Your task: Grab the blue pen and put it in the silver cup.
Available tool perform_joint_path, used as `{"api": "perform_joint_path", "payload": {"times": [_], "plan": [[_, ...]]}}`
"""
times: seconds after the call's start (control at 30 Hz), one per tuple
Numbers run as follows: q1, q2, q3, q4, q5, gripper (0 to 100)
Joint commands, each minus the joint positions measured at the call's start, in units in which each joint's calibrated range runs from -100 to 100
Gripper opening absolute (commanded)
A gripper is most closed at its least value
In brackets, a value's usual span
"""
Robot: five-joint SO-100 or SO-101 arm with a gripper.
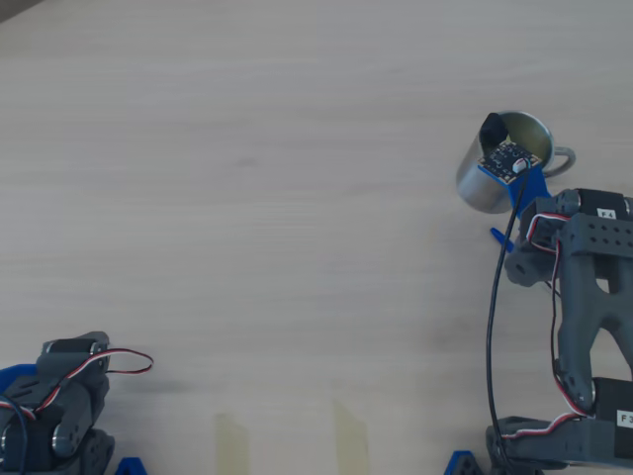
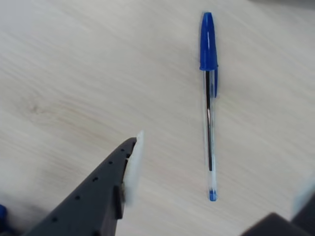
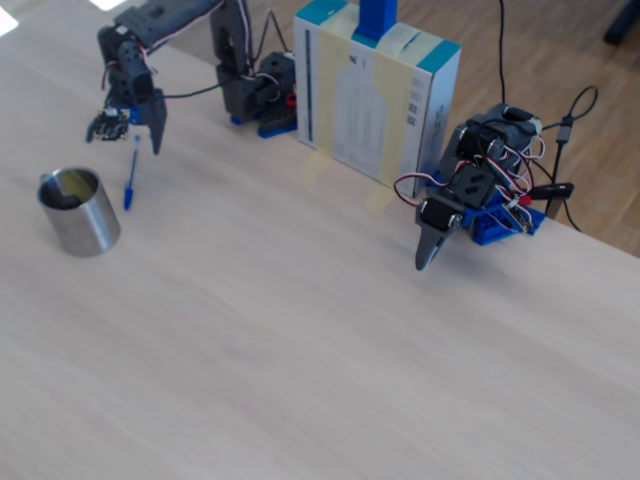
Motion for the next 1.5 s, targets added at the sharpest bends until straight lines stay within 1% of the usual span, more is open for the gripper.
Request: {"api": "perform_joint_path", "payload": {"times": [0.0,0.27,0.43,0.57,0.87,1.4,1.47], "plan": [[1.80,1.21,-2.38,-2.00,0.32,47],[4.24,5.11,-2.56,-3.71,0.32,47],[3.90,8.11,-1.84,-8.86,0.32,47],[2.94,10.27,-2.93,-9.55,0.26,47],[3.28,15.59,-3.20,-16.15,0.26,47],[3.28,17.58,-1.47,-16.33,0.26,47],[3.28,17.25,-0.66,-16.58,0.16,45]]}}
